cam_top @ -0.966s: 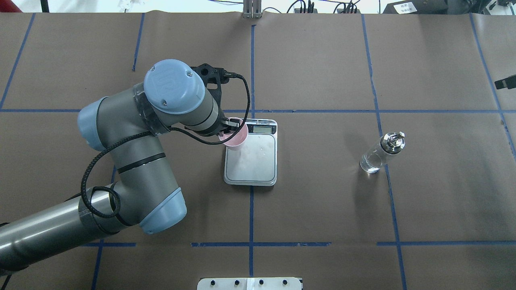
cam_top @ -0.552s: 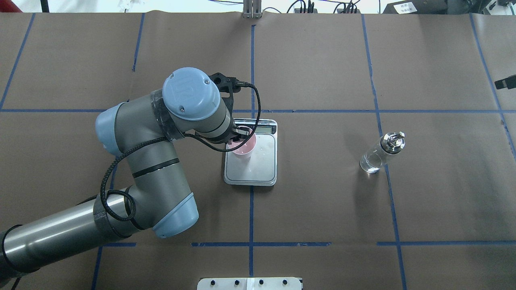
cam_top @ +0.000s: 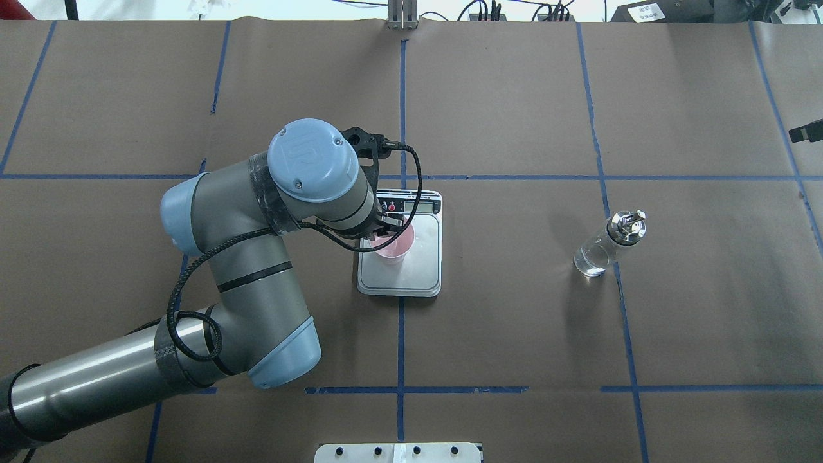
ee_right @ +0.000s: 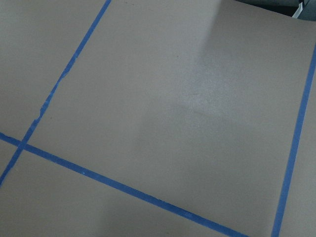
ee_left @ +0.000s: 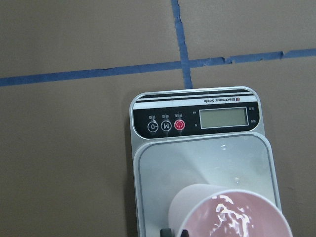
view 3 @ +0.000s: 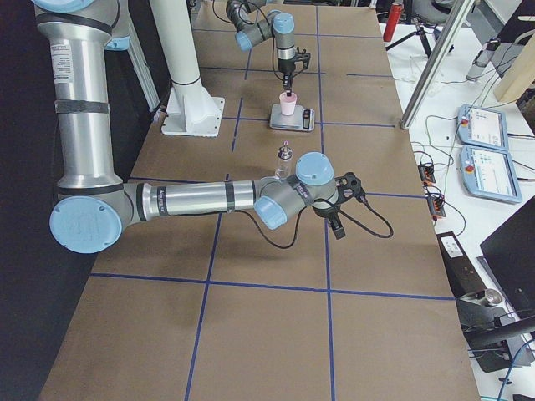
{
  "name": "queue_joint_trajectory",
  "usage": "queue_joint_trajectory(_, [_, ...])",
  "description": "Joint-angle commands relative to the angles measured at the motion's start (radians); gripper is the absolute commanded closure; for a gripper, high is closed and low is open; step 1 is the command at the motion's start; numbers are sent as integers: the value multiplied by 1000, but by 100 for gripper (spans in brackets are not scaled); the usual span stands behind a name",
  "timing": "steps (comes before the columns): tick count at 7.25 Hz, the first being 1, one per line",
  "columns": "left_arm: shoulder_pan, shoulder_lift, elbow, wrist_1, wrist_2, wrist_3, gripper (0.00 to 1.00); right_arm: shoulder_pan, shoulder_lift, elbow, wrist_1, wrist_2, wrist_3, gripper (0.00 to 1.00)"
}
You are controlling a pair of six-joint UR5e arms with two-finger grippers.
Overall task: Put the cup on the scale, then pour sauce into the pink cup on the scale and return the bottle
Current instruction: 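Carry the pink cup with the left gripper onto the scale, then release the pink cup and withdraw the left gripper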
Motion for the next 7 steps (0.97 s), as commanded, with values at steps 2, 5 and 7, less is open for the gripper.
queue_joint_trajectory(2, [1, 10, -35, 4, 0, 8, 0, 0, 0, 0, 0, 2, 0, 0])
queue_joint_trajectory(5, [-123, 230, -338, 125, -31, 333, 0, -3, 0, 6, 2, 26, 0, 0])
queue_joint_trajectory(7, [-410, 429, -388, 121, -170, 692, 0, -15, 2, 78, 0, 107, 125, 0])
